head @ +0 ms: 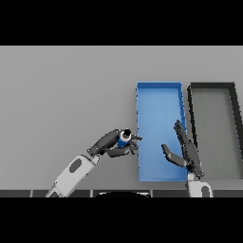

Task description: Pick up the blue pipe and place it into the blue bin.

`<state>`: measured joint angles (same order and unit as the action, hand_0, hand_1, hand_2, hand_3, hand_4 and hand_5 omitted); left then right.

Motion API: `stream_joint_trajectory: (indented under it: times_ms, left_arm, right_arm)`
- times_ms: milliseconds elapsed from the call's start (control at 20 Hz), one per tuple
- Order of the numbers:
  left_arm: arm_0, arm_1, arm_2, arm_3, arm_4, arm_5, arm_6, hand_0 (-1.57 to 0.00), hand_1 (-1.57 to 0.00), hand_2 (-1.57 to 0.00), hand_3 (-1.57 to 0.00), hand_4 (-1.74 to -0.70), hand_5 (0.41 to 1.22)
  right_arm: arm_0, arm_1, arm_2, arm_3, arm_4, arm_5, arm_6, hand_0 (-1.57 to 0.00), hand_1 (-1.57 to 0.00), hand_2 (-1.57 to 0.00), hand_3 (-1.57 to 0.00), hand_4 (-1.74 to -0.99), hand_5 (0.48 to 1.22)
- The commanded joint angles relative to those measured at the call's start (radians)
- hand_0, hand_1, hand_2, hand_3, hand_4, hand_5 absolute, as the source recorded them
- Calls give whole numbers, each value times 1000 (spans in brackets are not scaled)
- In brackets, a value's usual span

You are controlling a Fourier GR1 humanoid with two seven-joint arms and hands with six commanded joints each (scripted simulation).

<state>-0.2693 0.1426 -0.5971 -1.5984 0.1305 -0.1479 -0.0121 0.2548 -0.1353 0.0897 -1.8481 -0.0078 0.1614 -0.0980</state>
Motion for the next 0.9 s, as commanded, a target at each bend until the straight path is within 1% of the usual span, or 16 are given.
stream_joint_trajectory:
  times_ms: [0,50,100,150,200,300,350,400,500,550,600,650,700,800,850]
  left_arm:
    - [-4,-3,3,7,2,-1,2,-1571,-1571,-1571,-1440,-1731,1221]
    - [3,1,0,8,2,-5,0,-1571,-1571,-1571,-1442,-1731,1221]
    - [2,-7,-6,8,-6,-2,-5,-1571,-1571,-1571,-1443,-1731,1221]
    - [-13,-12,-8,11,-9,-1,9,-1571,-1571,-1571,-1443,-1731,1221]
    - [-14,-1,-2,6,-4,-8,3,-1571,-1571,-1571,-1444,-1731,1221]
    - [-19,1,1,7,-4,-9,8,-1571,-1571,-1571,-1443,-1731,1221]
    - [-20,2,-1,6,-7,-9,15,-1571,-1571,-1571,-1442,-1731,1221]
    - [-10,8,-6,0,-11,-12,7,-1571,-1571,-1571,-1442,-1731,1221]
    - [-23,5,-2,11,-18,-8,23,-1571,-1571,-1571,-1441,-1730,1221]
    - [-21,11,-4,-6,-16,-10,24,-1571,-1571,-1571,-1440,-1730,1221]
    - [-23,10,-4,-3,-13,-15,17,-1571,-1571,-1571,-1440,-1730,1221]
    - [-10,5,-11,-2,-16,-13,12,-1571,-1571,-1571,-1439,-1730,1221]
    - [-15,9,-1,6,-6,-20,16,-1571,-1571,-1571,-1439,-1730,1221]
    - [-15,7,-7,2,-13,-24,-2,-1571,-1571,-1571,-1444,-1728,1221]
    - [-14,7,-8,5,-11,-34,-20,-1571,-1571,-1571,-1469,-1670,1221]
  right_arm:
    - [-13,-23,-13,-26,-70,40,43,1,1,1,1,-1242,584]
    - [-13,-40,-7,-71,-122,71,66,1,1,1,1,-1254,554]
    - [-31,-72,-10,-102,-184,107,109,1,1,1,1,-1271,537]
    - [-52,-93,-6,-133,-243,137,140,1,1,1,1,-1292,525]
    - [-81,-124,7,-172,-297,167,184,1,1,1,1,-1313,517]
    - [-149,-169,38,-203,-352,206,267,1,1,1,1,-1331,507]
    - [-192,-183,52,-219,-373,213,293,1,1,1,1,-1335,507]
    - [-224,-195,72,-239,-395,223,322,1,1,1,1,-1337,504]
    - [-308,-211,96,-233,-416,235,374,1,1,1,1,-1338,495]
    - [-340,-215,107,-237,-424,234,398,1,1,1,1,-1335,490]
    - [-367,-211,127,-240,-424,232,421,1,1,1,1,-1328,486]
    - [-389,-220,133,-239,-431,237,438,1,1,1,1,-1326,485]
    - [-407,-213,153,-236,-421,254,432,1,1,1,1,-1324,488]
    - [-476,-198,182,-219,-417,265,450,1,1,1,1,-1307,497]
    - [-508,-186,200,-204,-402,268,462,1,1,1,1,-1288,502]
